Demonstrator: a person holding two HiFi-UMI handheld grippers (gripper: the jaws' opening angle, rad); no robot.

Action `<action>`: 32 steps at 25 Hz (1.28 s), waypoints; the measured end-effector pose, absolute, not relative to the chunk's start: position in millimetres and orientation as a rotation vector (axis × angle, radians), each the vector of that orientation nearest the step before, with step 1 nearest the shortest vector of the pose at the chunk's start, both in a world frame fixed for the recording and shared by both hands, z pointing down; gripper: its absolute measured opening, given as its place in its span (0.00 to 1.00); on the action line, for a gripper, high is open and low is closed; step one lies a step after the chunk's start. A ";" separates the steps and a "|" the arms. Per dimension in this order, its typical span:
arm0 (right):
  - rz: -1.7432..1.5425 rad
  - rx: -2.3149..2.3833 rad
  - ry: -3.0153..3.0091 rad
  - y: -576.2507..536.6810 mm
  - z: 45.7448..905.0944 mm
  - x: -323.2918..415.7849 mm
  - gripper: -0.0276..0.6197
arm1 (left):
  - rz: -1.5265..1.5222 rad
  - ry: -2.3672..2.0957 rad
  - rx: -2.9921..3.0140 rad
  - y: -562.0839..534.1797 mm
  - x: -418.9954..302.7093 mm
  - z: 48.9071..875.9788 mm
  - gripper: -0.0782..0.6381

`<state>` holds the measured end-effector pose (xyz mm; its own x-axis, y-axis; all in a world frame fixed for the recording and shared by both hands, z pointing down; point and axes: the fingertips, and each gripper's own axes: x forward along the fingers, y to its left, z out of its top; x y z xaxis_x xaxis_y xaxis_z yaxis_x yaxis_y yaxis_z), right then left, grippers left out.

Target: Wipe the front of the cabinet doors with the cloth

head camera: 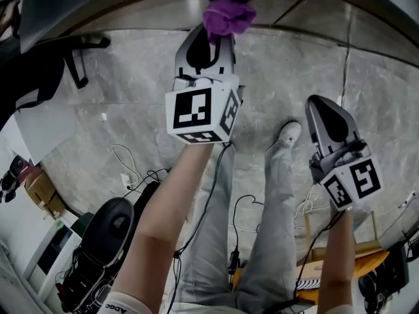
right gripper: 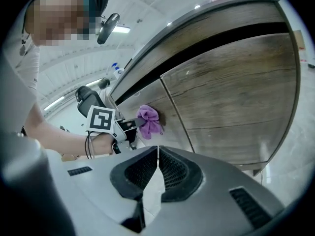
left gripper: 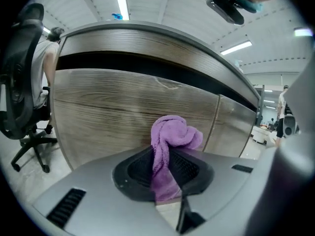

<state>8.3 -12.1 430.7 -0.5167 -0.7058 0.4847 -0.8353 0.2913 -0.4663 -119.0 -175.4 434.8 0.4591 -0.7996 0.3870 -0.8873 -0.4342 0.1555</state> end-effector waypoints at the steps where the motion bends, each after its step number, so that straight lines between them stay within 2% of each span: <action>1: 1.032 1.419 -2.377 -17.2 430.6 -3.2 0.09 | 0.367 -1.449 2.366 -180.0 -133.8 435.0 0.22; 19: 0.983 1.257 -2.446 -63.7 420.0 -146.0 0.09 | 0.319 -1.685 2.206 -227.2 -327.9 423.2 0.22; 32: 1.008 1.250 -2.479 -73.3 423.2 -179.6 0.09 | 0.306 -1.784 2.103 -228.0 -386.5 427.0 0.22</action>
<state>-179.6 -73.3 423.2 -0.6272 -0.6405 0.4431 -0.7680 0.4139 -0.4887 -386.5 -228.0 427.0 0.1770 -0.9027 0.3922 -0.9818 -0.1341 0.1346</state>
